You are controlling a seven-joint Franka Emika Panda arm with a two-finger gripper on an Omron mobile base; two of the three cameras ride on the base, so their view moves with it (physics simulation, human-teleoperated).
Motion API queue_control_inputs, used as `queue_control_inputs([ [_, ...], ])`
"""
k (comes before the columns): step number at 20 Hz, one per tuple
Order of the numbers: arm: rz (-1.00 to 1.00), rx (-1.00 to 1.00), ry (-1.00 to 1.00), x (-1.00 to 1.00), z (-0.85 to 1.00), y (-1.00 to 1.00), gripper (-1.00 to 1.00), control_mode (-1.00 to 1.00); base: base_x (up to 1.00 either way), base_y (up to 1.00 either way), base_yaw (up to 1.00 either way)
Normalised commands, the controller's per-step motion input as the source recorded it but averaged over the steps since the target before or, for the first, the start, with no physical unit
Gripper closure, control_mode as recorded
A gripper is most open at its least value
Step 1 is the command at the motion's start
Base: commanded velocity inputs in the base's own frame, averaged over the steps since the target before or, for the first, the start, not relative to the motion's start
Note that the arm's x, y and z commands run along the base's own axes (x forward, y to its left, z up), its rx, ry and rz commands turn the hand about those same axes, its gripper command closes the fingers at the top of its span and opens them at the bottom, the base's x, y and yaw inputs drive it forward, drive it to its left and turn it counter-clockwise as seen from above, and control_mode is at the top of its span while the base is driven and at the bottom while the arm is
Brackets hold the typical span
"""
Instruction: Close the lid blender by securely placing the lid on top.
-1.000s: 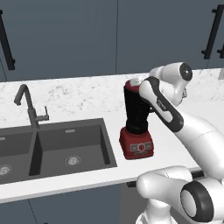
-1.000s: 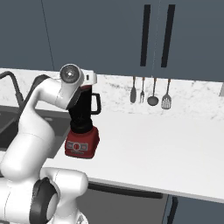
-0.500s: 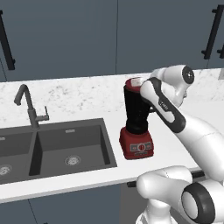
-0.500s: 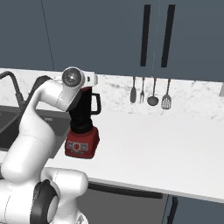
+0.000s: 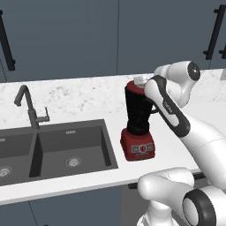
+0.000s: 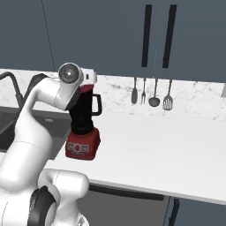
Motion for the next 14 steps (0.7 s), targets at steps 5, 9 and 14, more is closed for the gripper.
queue_control_inputs([
  [5,0.00,0.00,0.00,-0.57,0.07,0.04,-1.00,-1.00,0.00,0.00,0.00],
  [9,-0.19,-0.04,0.00,-1.00,0.01,0.54,-1.00,-1.00,0.00,0.00,0.00],
  [14,-0.28,-0.09,0.02,-1.00,0.07,0.77,-1.00,-1.00,0.00,0.00,0.00],
])
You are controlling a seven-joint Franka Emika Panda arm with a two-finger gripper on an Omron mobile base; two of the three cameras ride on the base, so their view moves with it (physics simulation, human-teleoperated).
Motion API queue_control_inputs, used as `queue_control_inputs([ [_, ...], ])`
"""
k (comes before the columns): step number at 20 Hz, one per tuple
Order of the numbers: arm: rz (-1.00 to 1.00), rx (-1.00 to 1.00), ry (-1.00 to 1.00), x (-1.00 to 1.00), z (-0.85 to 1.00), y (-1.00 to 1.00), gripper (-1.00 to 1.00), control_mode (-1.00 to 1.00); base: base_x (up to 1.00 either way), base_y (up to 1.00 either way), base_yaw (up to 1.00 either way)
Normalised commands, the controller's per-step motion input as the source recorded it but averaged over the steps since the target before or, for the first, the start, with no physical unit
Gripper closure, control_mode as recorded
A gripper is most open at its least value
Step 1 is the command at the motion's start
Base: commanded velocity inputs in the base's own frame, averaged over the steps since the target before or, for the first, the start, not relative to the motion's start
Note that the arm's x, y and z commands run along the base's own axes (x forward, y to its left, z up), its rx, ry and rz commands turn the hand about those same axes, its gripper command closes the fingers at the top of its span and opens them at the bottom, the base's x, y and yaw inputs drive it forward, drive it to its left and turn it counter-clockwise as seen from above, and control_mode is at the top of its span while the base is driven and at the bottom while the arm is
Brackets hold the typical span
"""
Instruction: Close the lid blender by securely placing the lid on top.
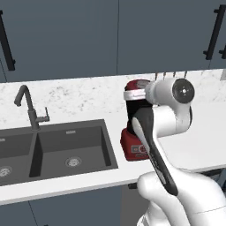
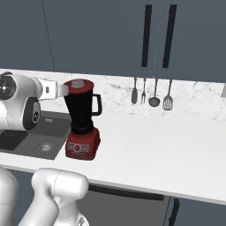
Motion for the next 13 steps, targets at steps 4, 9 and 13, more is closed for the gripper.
queue_control_inputs([
  [4,-0.23,-0.02,0.11,-1.00,0.00,0.68,-1.00,-1.00,0.00,0.00,0.00],
  [9,-0.17,0.00,0.19,-0.92,-0.08,0.57,-1.00,-1.00,0.00,0.00,0.00],
  [13,-0.06,0.00,0.24,-0.33,-0.13,0.25,-1.00,-1.00,0.00,0.00,0.00],
])
